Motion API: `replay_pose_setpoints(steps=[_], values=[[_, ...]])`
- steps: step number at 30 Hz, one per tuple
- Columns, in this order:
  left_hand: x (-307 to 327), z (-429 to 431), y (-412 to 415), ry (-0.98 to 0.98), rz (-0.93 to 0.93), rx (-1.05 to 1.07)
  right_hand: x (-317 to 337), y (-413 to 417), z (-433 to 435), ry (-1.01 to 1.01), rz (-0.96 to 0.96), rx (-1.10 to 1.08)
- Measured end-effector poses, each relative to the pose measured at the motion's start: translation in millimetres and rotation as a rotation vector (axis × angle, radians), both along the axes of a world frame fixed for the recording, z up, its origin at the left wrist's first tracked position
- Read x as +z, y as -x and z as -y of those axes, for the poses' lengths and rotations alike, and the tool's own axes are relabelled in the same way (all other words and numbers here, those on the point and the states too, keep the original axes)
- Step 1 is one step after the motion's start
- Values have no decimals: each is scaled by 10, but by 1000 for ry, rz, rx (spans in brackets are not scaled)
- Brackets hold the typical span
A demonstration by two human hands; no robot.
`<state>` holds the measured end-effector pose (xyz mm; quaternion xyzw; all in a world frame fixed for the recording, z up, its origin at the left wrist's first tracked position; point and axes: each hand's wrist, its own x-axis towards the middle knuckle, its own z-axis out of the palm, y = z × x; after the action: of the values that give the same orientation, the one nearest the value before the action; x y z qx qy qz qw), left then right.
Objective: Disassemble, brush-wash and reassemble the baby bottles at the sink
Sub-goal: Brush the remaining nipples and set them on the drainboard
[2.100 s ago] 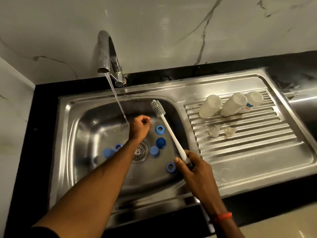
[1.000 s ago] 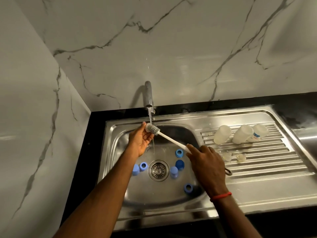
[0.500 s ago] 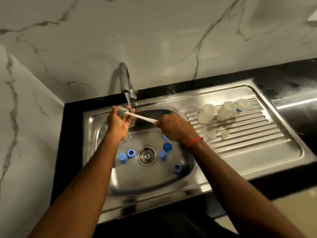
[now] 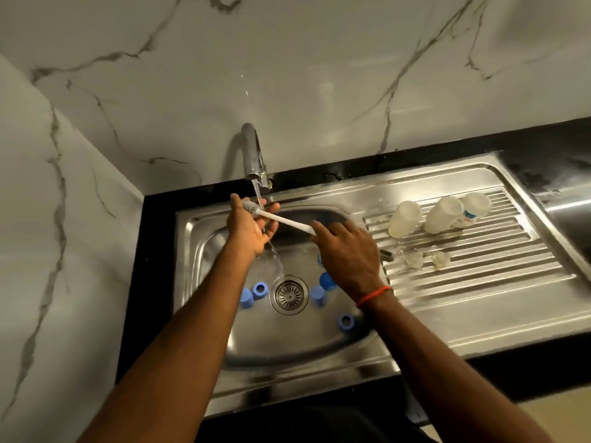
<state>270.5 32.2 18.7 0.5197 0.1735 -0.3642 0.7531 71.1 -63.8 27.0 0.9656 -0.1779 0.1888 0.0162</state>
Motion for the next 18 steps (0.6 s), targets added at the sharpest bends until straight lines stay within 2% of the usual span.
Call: replay_pose_setpoints(steps=[2,3,6,7,8,9,10,11,14,15,16,18], values=[[-19,-12,50,52,32,-29,32,12,4,-298,-87,-16],[-19,-22,71,98,42,-37,72,18,-8,-525,-108,-9],[-22,-83,128,211,30,-51,198,84,5,-1516,-189,-120],[-43,-103,155,235,18,-53,224,129,32,-1770,-218,-166],[-44,-110,194,243,11,-70,247,167,62,-1894,-238,-186],[-39,-104,229,238,7,-86,235,192,94,-1894,-243,-187],[-22,-88,248,215,8,-98,224,217,97,-1769,-232,-174],[-16,-68,244,161,13,-98,212,247,86,-1526,-222,-164],[43,21,172,11,7,-16,155,335,6,-510,-142,-160],[65,51,152,4,-3,25,133,355,-35,-233,-115,-153],[82,75,141,16,-14,57,123,361,-67,-64,-90,-135],[119,103,137,112,-47,106,91,362,-67,27,-43,-63]])
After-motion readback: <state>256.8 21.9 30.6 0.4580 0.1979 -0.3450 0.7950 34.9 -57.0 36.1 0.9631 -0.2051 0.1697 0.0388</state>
